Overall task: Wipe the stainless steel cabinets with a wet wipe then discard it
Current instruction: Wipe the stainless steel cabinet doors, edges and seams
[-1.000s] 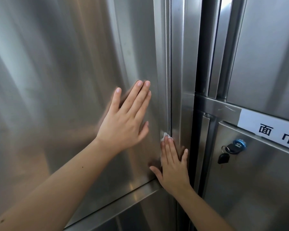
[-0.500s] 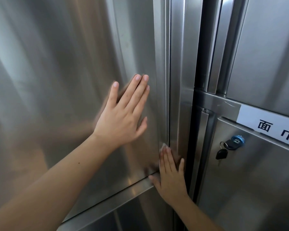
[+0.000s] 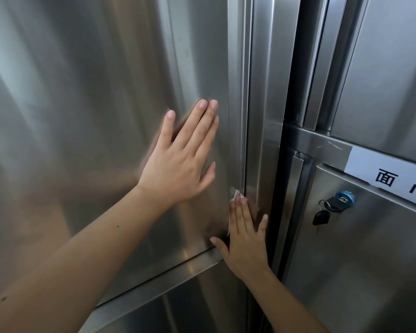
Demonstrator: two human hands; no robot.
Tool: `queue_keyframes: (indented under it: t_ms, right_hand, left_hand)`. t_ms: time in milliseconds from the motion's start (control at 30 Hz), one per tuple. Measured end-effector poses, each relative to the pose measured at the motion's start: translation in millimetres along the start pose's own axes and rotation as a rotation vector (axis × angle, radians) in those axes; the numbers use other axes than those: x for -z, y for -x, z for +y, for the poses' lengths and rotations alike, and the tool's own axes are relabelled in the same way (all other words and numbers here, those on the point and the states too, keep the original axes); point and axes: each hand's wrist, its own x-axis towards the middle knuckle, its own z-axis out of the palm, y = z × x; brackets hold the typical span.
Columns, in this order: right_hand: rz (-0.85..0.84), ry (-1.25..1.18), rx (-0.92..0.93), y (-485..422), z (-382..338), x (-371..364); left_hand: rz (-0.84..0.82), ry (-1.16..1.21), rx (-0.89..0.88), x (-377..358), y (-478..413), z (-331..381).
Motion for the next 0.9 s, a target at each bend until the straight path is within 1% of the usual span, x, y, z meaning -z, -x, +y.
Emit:
queue_keyframes:
  t_ms: [100,167,300,433,500,700,900]
  right_hand:
    - [-0.050,-0.021,0.025,16,3,-14]
    - [-0.052,-0.056,0.044,26,5,-24]
    - [-0.079,-0.097,0.024,27,4,-20]
    - [-0.070,-0.102,0.034,24,5,-20]
    - [-0.056,-0.117,0.008,21,4,-16]
    - [0.069,-0.074,-0.030,6,-1,3]
    - [0.259,0.003,0.007,-42,-7,63]
  left_hand:
    - [0.012,-0.032,-0.004,-1,0,1]
    - [0.022,-0.034,-0.004,-2,1,0]
    - [0.026,-0.039,-0.004,-1,0,1]
    - [0.049,0.022,0.019,1,1,-1]
    - [0.062,0.065,0.027,3,1,-2]
    - [0.055,0.133,0.051,5,1,-2]
    - [0.075,0.151,0.075,8,-5,-6]
